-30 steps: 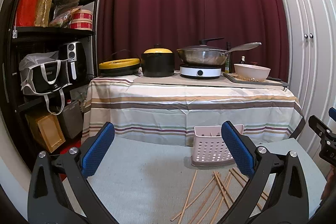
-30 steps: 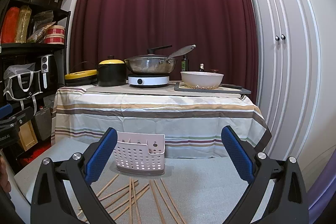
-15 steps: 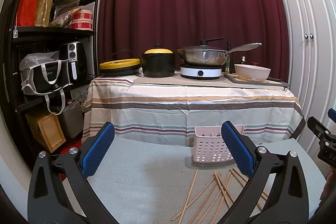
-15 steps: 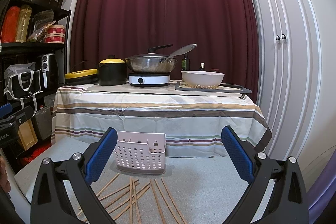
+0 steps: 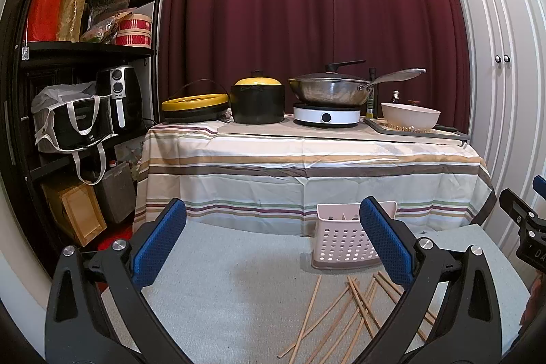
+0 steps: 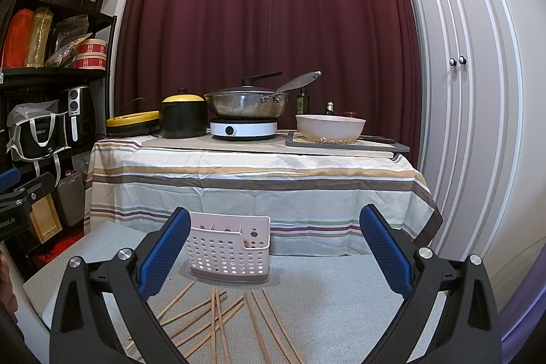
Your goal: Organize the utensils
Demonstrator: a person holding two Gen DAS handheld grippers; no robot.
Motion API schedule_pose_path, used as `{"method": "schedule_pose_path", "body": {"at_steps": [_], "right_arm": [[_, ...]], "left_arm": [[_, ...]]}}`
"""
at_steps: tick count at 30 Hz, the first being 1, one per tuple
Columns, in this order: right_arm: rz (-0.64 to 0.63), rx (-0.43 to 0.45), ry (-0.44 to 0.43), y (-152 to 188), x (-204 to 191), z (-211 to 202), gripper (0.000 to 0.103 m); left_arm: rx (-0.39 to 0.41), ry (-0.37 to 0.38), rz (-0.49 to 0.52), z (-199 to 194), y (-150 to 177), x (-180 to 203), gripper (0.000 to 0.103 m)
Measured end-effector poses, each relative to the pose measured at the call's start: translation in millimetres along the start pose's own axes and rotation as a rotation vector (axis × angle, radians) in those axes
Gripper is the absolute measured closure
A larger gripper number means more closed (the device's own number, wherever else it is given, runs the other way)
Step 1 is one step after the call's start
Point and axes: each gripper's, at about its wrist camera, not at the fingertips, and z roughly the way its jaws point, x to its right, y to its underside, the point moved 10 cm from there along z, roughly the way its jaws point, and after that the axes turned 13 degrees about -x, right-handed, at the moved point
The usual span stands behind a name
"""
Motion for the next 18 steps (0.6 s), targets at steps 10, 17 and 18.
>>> {"method": "schedule_pose_path", "body": {"at_steps": [10, 17, 18], "right_arm": [[-0.005, 0.002, 0.001, -1.8, -2.7, -2.4, 0.006], [-0.006, 0.002, 0.001, -2.3, -3.1, -2.6, 0.006], [-0.006, 0.001, 0.000, -2.2, -3.2, -2.9, 0.006]], "left_arm": [[0.001, 0.000, -0.001, -0.2, 0.0, -0.1, 0.004], [0.001, 0.000, 0.000, -0.2, -0.2, -0.3, 0.004], [0.001, 0.001, -0.001, -0.1, -0.1, -0.3, 0.004]]}}
